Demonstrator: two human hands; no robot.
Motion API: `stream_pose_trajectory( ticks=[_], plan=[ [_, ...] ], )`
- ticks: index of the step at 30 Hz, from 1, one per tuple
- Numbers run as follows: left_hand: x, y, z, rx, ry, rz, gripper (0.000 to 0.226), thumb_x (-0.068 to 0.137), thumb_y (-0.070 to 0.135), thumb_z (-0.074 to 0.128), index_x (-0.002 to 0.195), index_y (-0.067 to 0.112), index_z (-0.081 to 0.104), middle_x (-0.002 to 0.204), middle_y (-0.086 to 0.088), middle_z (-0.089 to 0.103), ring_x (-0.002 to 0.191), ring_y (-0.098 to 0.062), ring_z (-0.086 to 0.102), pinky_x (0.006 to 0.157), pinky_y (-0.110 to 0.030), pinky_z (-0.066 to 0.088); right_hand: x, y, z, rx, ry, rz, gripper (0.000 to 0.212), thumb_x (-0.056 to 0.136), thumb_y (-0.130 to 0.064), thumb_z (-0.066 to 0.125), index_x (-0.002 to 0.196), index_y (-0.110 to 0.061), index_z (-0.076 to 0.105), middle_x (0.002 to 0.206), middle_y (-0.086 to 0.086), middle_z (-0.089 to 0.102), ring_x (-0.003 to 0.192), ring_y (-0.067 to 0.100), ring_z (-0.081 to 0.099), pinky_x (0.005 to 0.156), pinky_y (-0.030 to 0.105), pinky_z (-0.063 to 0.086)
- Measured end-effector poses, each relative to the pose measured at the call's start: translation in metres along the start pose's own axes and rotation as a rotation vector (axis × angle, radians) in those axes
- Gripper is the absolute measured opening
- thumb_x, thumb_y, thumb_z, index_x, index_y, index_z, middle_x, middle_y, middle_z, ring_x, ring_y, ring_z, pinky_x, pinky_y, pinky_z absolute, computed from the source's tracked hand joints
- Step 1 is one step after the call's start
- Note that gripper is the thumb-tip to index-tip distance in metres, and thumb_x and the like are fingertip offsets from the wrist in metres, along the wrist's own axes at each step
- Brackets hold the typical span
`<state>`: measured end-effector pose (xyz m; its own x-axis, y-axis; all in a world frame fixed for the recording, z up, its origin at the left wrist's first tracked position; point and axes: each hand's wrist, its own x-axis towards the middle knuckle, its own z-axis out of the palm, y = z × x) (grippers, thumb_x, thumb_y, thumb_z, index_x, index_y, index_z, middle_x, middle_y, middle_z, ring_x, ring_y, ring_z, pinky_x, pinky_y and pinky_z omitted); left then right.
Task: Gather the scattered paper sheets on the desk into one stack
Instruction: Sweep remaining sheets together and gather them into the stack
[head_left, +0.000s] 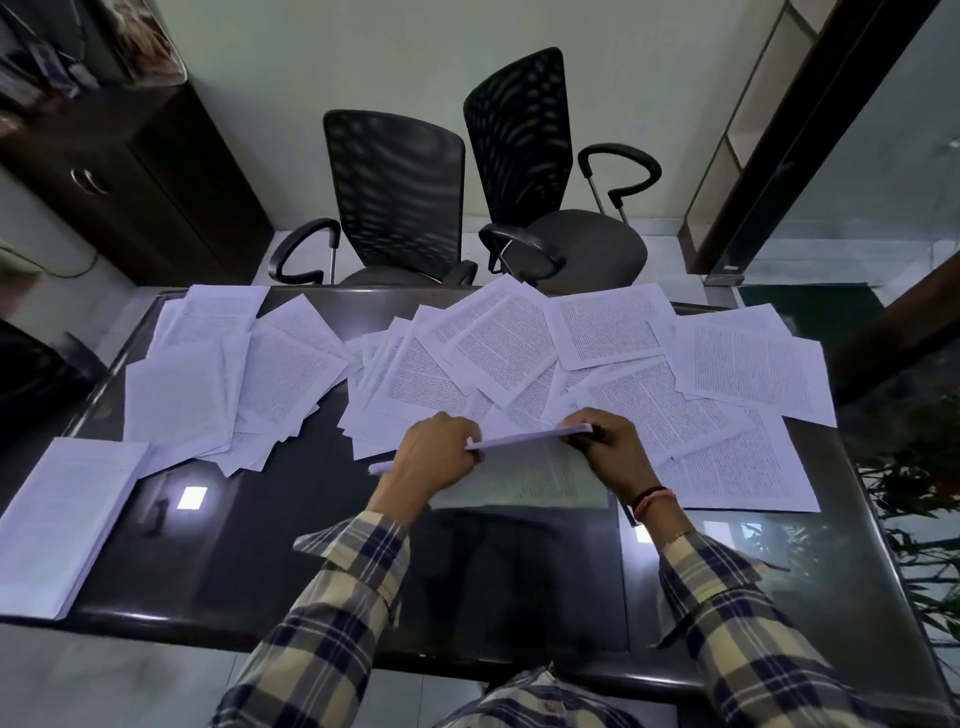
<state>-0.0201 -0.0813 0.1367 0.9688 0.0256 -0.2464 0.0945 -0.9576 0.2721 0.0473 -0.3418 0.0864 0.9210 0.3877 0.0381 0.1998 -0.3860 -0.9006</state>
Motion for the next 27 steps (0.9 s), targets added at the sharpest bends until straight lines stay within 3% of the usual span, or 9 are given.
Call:
stream_pose_trajectory(
  ticks=[4,6,9,13,16,19,23,25,27],
  plan=[
    [-0.014,-0.025,0.009,0.026,0.024,-0.104,0.037,0.101,0.034,0.058,0.067,0.021,0.048,0.081,-0.004,0.066,0.07,-0.023,0.056,0.066,-0.032,0.042,-0.026,0.024,0.002,0.125,0.102,0.166,0.014,0.092,-0.008,0.073,0.082,-0.016,0.076,0.081,0.0,0.073,0.08,0.018,0.068,0.073,0.023,0.053],
    [-0.019,-0.021,0.014,0.044,0.087,-0.073,0.031,0.103,0.029,0.053,0.074,0.021,0.049,0.082,-0.003,0.067,0.068,-0.021,0.053,0.066,-0.031,0.039,-0.035,0.03,0.008,0.091,0.114,0.219,0.023,0.092,-0.007,0.073,0.077,-0.023,0.071,0.073,-0.005,0.067,0.07,0.013,0.06,0.066,0.014,0.046],
    [-0.024,-0.009,0.028,0.054,0.127,-0.058,0.022,0.102,0.023,0.049,0.08,0.019,0.047,0.082,-0.002,0.065,0.071,-0.025,0.06,0.063,-0.032,0.037,-0.043,0.036,0.017,0.115,0.078,0.274,0.02,0.091,-0.004,0.07,0.081,-0.021,0.071,0.071,-0.008,0.067,0.069,0.01,0.06,0.064,0.018,0.048],
    [-0.029,-0.007,0.05,0.044,0.119,-0.052,0.018,0.102,0.025,0.045,0.085,0.019,0.044,0.086,-0.002,0.063,0.08,-0.029,0.063,0.062,-0.034,0.038,-0.051,0.03,0.024,0.2,0.016,0.294,0.017,0.091,-0.021,0.076,0.108,-0.023,0.074,0.095,-0.008,0.074,0.092,0.007,0.07,0.077,0.023,0.058],
    [-0.03,-0.007,0.059,0.007,0.137,-0.044,0.034,0.106,0.044,0.038,0.096,0.018,0.058,0.09,0.0,0.066,0.084,-0.026,0.065,0.066,-0.037,0.048,-0.051,0.026,0.027,0.255,0.018,0.316,0.023,0.094,-0.043,0.07,0.113,-0.031,0.072,0.107,-0.013,0.073,0.104,0.005,0.067,0.086,0.023,0.057],
    [-0.031,-0.002,0.059,-0.062,0.162,-0.076,0.057,0.104,0.065,0.027,0.113,0.022,0.065,0.096,0.0,0.071,0.091,-0.026,0.064,0.08,-0.042,0.05,-0.046,0.028,0.031,0.259,0.053,0.294,0.021,0.103,-0.037,0.057,0.094,-0.023,0.07,0.093,-0.005,0.072,0.091,0.01,0.066,0.084,0.031,0.053],
    [-0.029,-0.005,0.061,-0.064,0.167,-0.14,0.072,0.101,0.07,0.011,0.082,0.019,0.058,0.078,0.001,0.065,0.079,-0.026,0.064,0.074,-0.039,0.048,-0.039,0.02,0.033,0.293,0.101,0.294,0.038,0.105,-0.032,0.055,0.078,-0.005,0.059,0.074,0.012,0.057,0.072,0.012,0.05,0.071,0.033,0.043],
    [-0.026,-0.005,0.06,-0.085,0.142,-0.158,0.072,0.101,0.071,0.012,0.08,0.017,0.055,0.077,0.002,0.064,0.076,-0.024,0.063,0.072,-0.04,0.05,-0.039,0.018,0.031,0.256,0.062,0.299,0.03,0.103,-0.034,0.057,0.088,-0.011,0.068,0.084,0.0,0.068,0.082,0.006,0.061,0.077,0.024,0.049],
    [-0.023,-0.003,0.057,-0.091,0.095,-0.141,0.067,0.101,0.072,0.02,0.096,0.019,0.06,0.089,0.004,0.068,0.083,-0.024,0.065,0.076,-0.041,0.052,-0.038,0.022,0.027,0.191,0.004,0.294,0.016,0.098,-0.04,0.064,0.099,-0.027,0.073,0.097,-0.014,0.073,0.097,0.002,0.067,0.085,0.017,0.053]
  ],
)
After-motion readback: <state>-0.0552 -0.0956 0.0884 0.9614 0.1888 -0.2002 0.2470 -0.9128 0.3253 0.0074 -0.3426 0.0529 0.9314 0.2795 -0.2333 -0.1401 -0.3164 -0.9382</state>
